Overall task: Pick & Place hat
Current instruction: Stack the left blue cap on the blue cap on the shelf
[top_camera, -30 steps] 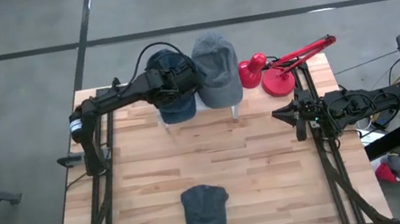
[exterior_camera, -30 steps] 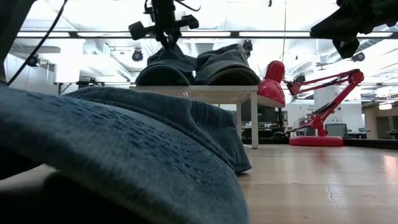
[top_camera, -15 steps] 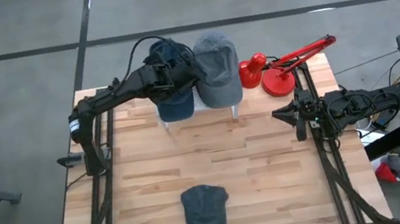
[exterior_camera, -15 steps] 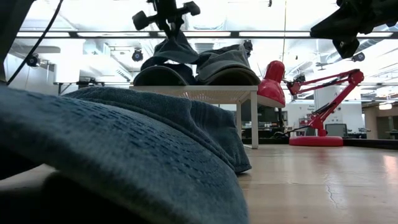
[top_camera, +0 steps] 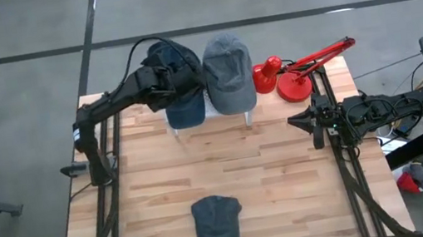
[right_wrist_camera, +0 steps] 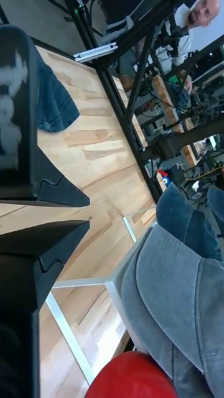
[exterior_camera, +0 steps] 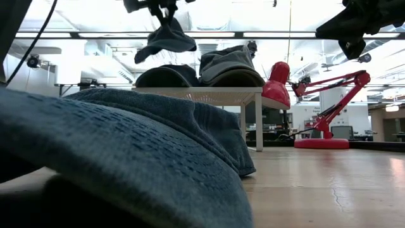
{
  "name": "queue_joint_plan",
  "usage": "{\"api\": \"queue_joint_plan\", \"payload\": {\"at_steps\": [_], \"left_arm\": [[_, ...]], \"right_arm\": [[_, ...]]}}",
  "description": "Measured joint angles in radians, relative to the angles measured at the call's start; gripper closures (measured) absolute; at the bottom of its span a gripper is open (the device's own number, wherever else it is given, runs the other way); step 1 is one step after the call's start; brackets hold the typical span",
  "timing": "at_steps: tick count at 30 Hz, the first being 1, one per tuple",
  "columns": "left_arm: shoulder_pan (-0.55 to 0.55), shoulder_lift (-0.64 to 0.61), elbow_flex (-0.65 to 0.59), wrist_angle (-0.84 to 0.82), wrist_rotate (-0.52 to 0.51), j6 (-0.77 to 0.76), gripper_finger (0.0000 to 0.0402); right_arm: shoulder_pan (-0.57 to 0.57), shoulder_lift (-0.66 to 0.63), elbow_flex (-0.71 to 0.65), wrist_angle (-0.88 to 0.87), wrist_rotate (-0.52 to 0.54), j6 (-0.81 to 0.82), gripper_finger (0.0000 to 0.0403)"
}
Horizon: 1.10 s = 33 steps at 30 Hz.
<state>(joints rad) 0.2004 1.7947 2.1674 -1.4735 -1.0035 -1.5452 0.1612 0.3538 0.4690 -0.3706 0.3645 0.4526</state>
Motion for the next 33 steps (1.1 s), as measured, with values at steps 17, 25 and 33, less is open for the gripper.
{"api": "queue_joint_plan", "payload": {"at_steps": [17, 25, 33], "left_arm": [[-0.072, 0.0, -0.075, -0.075, 0.05, -0.261, 0.0383], [-0.058, 0.0, -0.137, -0.054, 0.073, -0.299, 0.0383], [-0.027, 0.0, -0.192, 0.058, 0.09, -0.27, 0.0378]], "right_arm": [[0.0, 0.0, 0.0, 0.0, 0.0, 0.0, 0.0359], [0.0, 0.0, 0.0, 0.0, 0.0, 0.0, 0.0359], [0.0, 0.0, 0.0, 0.0, 0.0, 0.0, 0.0359]]}}
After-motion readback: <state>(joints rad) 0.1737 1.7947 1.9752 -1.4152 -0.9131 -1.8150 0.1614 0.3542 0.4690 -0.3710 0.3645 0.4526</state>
